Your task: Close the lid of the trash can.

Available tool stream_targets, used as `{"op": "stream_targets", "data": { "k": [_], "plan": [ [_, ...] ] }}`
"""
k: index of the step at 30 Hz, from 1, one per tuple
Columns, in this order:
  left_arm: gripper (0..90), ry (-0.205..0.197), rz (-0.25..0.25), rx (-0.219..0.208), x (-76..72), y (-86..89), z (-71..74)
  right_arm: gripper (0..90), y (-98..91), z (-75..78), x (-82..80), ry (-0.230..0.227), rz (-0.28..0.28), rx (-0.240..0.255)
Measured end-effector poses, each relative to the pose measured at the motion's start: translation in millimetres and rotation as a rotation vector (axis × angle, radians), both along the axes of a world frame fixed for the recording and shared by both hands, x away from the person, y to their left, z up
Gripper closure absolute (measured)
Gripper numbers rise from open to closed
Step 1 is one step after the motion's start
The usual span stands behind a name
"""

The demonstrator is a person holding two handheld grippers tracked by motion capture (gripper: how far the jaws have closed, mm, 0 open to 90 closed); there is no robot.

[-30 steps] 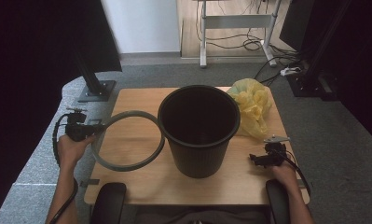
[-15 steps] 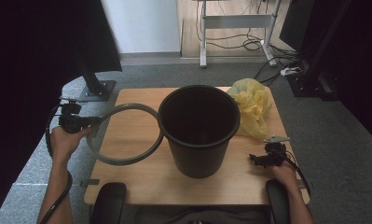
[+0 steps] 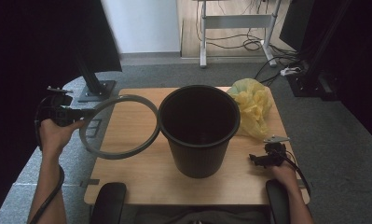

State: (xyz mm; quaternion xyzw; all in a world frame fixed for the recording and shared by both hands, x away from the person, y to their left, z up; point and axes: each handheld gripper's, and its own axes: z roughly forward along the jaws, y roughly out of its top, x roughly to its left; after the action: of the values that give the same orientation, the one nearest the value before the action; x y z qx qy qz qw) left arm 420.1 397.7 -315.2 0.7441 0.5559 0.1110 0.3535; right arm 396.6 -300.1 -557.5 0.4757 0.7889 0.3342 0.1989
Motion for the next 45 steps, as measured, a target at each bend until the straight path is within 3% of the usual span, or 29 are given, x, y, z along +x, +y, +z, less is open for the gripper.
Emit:
{"op": "stream_targets", "data": {
  "k": [10,19,30,45],
  "plan": [
    [78.8,-0.023,0.013,-0.024,-1.8,8.0,25.5,0.0,0.0,0.0,0.0,0.0,0.0,0.0],
    [78.8,-0.047,-0.003,-0.036,-4.3,5.2,45.0,0.0,0.1,0.0,0.0,0.001,0.0,0.001],
    [78.8,-0.066,-0.007,-0.064,-5.6,3.7,55.1,0.0,0.2,-0.1,0.0,0.0,0.0,0.001],
    [78.5,-0.055,-0.064,-0.024,8.8,-30.8,53.4,0.0,0.1,-0.1,-0.1,0.0,0.0,0.001]
  ]
}}
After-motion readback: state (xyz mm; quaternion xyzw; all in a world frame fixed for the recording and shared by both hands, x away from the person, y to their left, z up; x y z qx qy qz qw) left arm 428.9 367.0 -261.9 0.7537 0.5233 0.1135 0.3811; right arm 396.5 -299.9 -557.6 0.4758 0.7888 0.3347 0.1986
